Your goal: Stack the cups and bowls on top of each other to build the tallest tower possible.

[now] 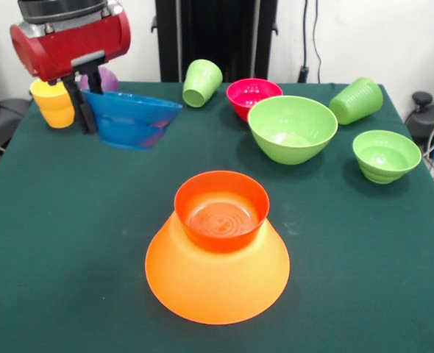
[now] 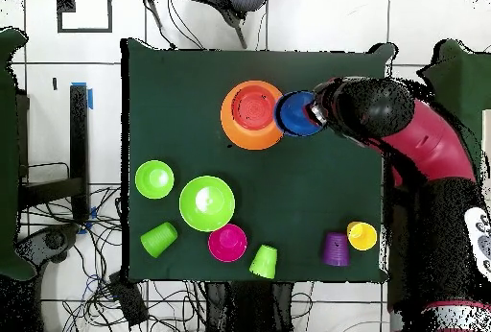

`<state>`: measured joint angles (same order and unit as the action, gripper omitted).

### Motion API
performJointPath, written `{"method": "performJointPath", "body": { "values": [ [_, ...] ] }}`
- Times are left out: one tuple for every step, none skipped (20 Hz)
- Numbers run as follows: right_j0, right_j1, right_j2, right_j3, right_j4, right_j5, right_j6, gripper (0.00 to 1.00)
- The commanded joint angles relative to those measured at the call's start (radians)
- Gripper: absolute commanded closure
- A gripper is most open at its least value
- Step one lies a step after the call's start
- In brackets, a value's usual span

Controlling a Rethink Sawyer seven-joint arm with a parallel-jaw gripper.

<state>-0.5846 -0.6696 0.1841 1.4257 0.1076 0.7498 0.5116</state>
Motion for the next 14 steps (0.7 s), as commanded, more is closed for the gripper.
{"method": "performJointPath", "body": {
  "values": [
    [-0.022,0.005,0.166,0.14,-0.018,-0.082,0.036,1.0],
    [-0.028,0.0,0.176,0.145,-0.019,-0.085,0.03,1.0],
    [-0.033,-0.002,0.184,0.148,-0.02,-0.085,0.028,1.0],
    [-0.038,-0.004,0.192,0.151,-0.02,-0.086,0.027,1.0],
    [-0.043,-0.004,0.197,0.153,-0.021,-0.085,0.032,1.0],
    [-0.047,-0.005,0.203,0.157,-0.018,-0.085,0.036,1.0],
    [-0.052,-0.006,0.207,0.164,-0.017,-0.082,0.041,1.0],
    [-0.056,-0.007,0.216,0.172,-0.012,-0.084,0.047,1.0],
    [-0.061,-0.011,0.226,0.184,-0.009,-0.083,0.05,1.0],
    [-0.066,-0.015,0.236,0.195,-0.005,-0.083,0.052,1.0],
    [-0.071,-0.02,0.245,0.204,-0.005,-0.079,0.053,1.0],
    [-0.072,-0.025,0.249,0.209,-0.004,-0.081,0.059,1.0],
    [-0.07,-0.027,0.25,0.207,-0.006,-0.079,0.067,1.0],
    [-0.068,-0.029,0.251,0.205,-0.008,-0.077,0.075,1.0]
  ]
}}
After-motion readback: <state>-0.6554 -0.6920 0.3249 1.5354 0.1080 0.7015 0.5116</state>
